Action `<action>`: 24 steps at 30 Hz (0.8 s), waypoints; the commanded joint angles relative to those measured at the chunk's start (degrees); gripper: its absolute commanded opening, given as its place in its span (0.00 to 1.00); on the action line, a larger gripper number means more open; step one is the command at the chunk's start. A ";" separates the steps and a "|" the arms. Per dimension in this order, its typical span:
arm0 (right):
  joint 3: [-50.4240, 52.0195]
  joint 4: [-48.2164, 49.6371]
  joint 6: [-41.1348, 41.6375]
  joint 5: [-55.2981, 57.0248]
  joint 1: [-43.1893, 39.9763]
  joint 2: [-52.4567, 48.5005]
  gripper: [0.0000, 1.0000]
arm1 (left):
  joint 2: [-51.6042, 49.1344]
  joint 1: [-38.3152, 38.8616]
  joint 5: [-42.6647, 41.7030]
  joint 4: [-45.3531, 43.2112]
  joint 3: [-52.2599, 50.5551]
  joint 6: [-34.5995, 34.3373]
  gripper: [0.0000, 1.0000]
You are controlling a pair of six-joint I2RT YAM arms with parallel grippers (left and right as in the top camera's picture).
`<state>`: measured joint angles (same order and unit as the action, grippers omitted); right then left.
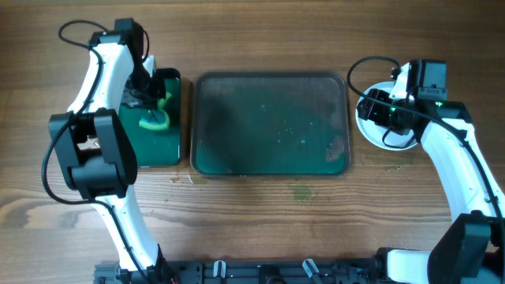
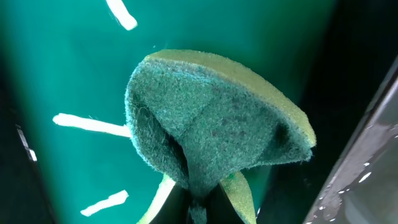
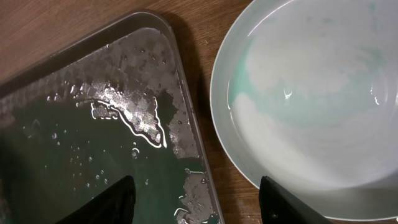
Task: Clean dirty plates on tray and stack at the side
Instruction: 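Carry the sponge left and drop it into the small green tray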
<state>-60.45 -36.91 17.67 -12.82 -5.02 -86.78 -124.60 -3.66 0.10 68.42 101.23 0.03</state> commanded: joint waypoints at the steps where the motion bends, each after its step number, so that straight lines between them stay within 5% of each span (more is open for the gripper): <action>1: -0.83 -0.11 -1.20 1.01 0.13 0.00 0.64 | 1.81 -0.09 -0.28 -0.35 -0.42 1.22 0.04; 4: -0.83 -0.11 -1.27 1.01 0.13 0.00 0.64 | 1.81 -0.11 -0.31 -0.37 -0.42 1.22 0.04; 5: -0.83 -0.11 -1.44 1.01 0.13 0.00 0.64 | 1.81 -0.11 -0.31 -0.35 -0.42 1.22 0.13; 7: -0.83 -0.11 -1.70 1.01 0.13 0.00 0.64 | 1.81 -0.09 -0.31 -0.35 -0.42 1.20 0.36; 9: -0.83 -0.11 -2.75 1.01 0.13 0.00 0.64 | 1.81 -0.11 -0.28 -0.35 -0.42 0.79 0.91; 10: -0.83 -0.11 -3.08 0.98 0.13 0.00 0.65 | 1.84 -0.09 -0.28 -0.28 -0.39 0.57 1.00; 16: -2.05 -2.73 -5.66 -0.33 0.13 1.27 0.66 | 7.13 0.66 -0.79 6.82 2.67 -0.96 1.00; 24: -19.32 -18.80 -10.21 0.74 0.13 7.56 0.69 | 24.20 3.45 -1.99 8.31 4.22 -0.87 1.00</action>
<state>-72.49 -52.90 9.91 -12.84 -5.02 -83.99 -106.94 -0.95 -0.73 76.75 104.14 -0.30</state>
